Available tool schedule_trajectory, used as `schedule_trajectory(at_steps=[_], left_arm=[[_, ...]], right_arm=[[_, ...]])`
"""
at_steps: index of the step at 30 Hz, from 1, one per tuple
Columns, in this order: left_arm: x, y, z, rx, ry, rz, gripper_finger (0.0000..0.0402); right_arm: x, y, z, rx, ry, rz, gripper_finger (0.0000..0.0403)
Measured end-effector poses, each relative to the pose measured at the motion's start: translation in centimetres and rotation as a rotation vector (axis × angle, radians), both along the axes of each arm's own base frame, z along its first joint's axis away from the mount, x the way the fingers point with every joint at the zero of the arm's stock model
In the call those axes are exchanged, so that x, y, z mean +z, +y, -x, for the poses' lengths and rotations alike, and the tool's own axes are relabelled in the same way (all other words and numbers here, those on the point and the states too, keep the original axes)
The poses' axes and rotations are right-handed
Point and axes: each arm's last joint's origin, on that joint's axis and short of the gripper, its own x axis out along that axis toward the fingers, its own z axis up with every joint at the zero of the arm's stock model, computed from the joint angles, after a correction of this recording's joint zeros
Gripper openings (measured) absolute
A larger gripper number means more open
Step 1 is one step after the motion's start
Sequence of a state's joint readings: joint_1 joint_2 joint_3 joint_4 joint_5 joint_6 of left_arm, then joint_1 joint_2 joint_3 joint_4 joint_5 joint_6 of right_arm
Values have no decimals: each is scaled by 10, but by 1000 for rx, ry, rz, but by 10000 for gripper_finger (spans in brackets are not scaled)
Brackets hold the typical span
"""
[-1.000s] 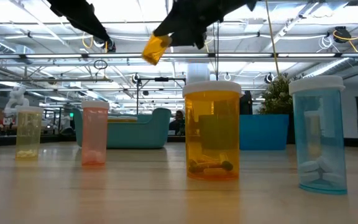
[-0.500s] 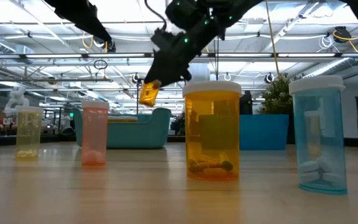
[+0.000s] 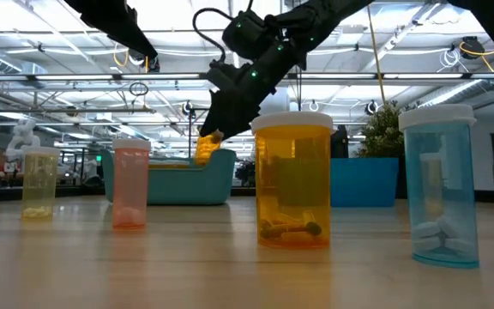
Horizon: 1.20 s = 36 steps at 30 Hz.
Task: Pick and place medicine bottles into bin by pill shape (circle, oval)
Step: Put the large orange capsule bottle into the green bin
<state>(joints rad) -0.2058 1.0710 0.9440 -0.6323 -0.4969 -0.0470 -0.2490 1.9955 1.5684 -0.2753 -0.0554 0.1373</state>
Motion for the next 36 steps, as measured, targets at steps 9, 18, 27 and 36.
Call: schedule_trajectory(at_steps=[9, 18, 27, 36], left_arm=[[0, 0, 0, -1, 0, 1, 250], [0, 0, 0, -5, 1, 0, 250], [0, 0, 0, -8, 1, 2, 250], [0, 0, 0, -9, 2, 2, 250]], right_arm=[[-16, -1, -4, 0, 16, -7, 214], [-37, -1, -8, -4, 68, -23, 221], [-37, -1, -8, -4, 67, -22, 242], [-31, 4, -10, 11, 34, -9, 245]])
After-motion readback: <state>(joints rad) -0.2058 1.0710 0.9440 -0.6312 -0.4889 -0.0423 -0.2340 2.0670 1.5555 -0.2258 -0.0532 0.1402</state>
